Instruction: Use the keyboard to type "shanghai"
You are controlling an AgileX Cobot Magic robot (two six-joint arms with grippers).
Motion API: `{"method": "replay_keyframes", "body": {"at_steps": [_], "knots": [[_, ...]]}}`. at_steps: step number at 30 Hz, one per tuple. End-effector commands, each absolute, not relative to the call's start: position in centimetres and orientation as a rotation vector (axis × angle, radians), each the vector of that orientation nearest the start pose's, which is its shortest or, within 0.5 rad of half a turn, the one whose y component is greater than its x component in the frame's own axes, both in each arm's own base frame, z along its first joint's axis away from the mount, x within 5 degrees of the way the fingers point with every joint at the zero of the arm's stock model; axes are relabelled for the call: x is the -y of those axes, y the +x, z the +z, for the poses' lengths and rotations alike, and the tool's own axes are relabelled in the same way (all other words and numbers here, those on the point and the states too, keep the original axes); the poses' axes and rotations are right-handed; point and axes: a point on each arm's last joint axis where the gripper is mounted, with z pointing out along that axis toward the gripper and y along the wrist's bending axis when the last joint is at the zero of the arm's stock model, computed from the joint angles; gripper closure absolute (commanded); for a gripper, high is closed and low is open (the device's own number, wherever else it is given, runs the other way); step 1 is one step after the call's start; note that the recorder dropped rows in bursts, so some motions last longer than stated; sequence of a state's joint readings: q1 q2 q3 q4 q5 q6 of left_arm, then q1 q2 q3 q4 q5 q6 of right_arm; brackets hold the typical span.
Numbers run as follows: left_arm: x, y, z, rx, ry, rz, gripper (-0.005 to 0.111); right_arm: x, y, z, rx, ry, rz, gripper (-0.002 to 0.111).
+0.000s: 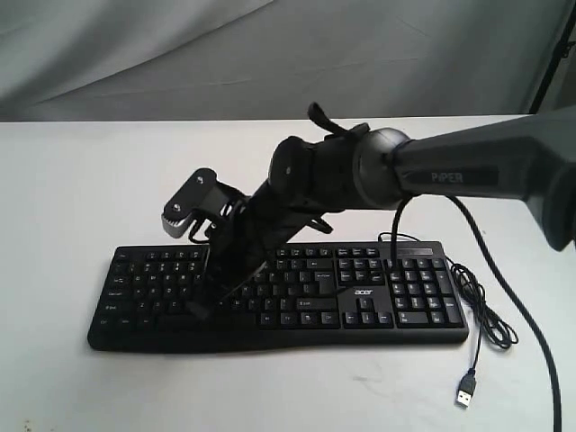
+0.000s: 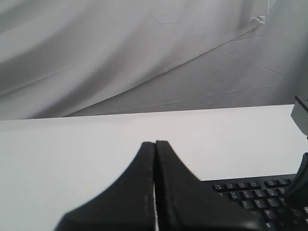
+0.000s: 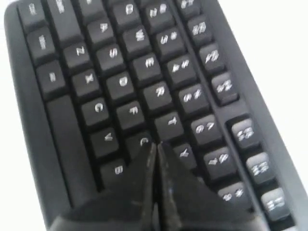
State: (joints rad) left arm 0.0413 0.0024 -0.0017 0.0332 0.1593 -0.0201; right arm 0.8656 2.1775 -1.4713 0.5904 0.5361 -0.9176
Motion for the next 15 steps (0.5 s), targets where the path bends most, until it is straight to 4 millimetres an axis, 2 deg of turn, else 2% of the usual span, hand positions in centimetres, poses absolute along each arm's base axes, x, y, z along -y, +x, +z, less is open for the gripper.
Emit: {"method": "replay_keyframes", "body": {"at_steps": [1,3,5,7,12,15], "knots": [[-0.2,5.6,19.9,-1.637,-0.024,0.039,0.107,-38.0,27.2,15.3,-1.995,-1.667,0.547,0.108],[-0.2,5.6,19.9,-1.637,-0.024,0.039,0.107,-40.3,26.8,15.7,-1.931,-1.692,0.569,0.108],[-0.2,5.6,19.9,-1.637,-0.024,0.039,0.107,-42.5,26.5,15.1,-1.911,-1.729,0.607,0.108],[-0.2,5.6,19.9,-1.637,-0.024,0.039,0.107,-43.5,26.4,14.4,-1.914,-1.762,0.63,0.108],[-0.2,5.6,19.9,-1.637,-0.024,0.039,0.107,-44.3,26.6,13.3,-1.93,-1.787,0.648,0.108],[-0.2,5.6,19.9,-1.637,-0.024,0.039,0.107,-44.3,26.6,13.3,-1.931,-1.785,0.65,0.108]]}}
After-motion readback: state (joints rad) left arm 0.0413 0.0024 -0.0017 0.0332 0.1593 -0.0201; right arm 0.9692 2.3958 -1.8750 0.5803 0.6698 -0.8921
